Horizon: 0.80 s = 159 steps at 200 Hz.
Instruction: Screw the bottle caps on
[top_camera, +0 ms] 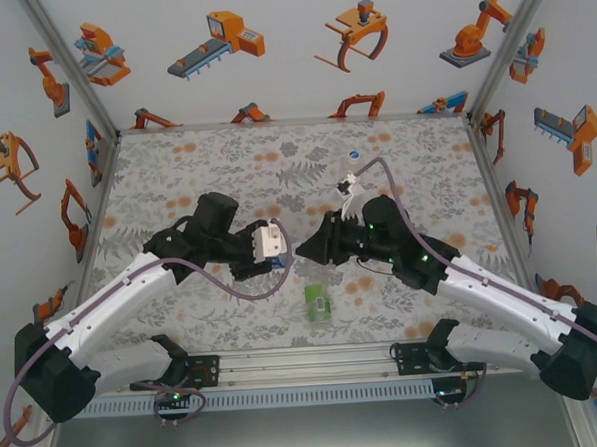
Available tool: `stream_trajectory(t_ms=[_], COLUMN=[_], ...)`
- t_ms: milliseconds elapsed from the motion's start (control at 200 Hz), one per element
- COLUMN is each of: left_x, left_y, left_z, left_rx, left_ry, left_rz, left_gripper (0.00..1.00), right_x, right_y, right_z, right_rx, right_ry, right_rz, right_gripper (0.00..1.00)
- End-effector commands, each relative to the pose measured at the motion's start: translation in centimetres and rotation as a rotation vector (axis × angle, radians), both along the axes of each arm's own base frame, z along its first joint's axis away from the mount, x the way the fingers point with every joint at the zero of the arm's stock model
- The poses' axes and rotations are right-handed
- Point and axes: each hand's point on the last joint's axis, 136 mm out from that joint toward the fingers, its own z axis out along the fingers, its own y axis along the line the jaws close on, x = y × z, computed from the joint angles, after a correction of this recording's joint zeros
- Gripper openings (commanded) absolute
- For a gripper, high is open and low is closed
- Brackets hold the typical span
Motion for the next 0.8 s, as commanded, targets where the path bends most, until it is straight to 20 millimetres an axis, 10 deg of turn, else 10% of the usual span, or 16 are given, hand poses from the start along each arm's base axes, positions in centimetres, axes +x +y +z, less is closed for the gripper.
stream_trajectory(t_ms=[0,295,521,791], left_x=[-0.8,-0.9,-0.9,-1.8], left_y=[-1.8,-1.8,-1.7,-1.7], left_z=[3.2,3.4,3.4,3.8], left_rx=[-0.117,-0.123,-0.124,-0.146], left_ry=[-0.044,-0.044,-0.044,-0.042], left_rz=[-0.076,-0.079,-0.079,-0.117], left_gripper=[0.0,0.0,0.0,0.0], right_x=[1.6,1.5,0.9,-3.4], right_y=[-0.2,0.4,-1.0,-0.8], right_z=[-2.6,-1.7,3.1,7.3], right_rx=[0.187,0.146,-0.004,-0.182], right_ry=[0.439,0.361,-0.085,-0.718], right_rz=[-0.269,-0.205,-0.06,0.326], right_gripper=[0.0,0.09,0.47,0.49])
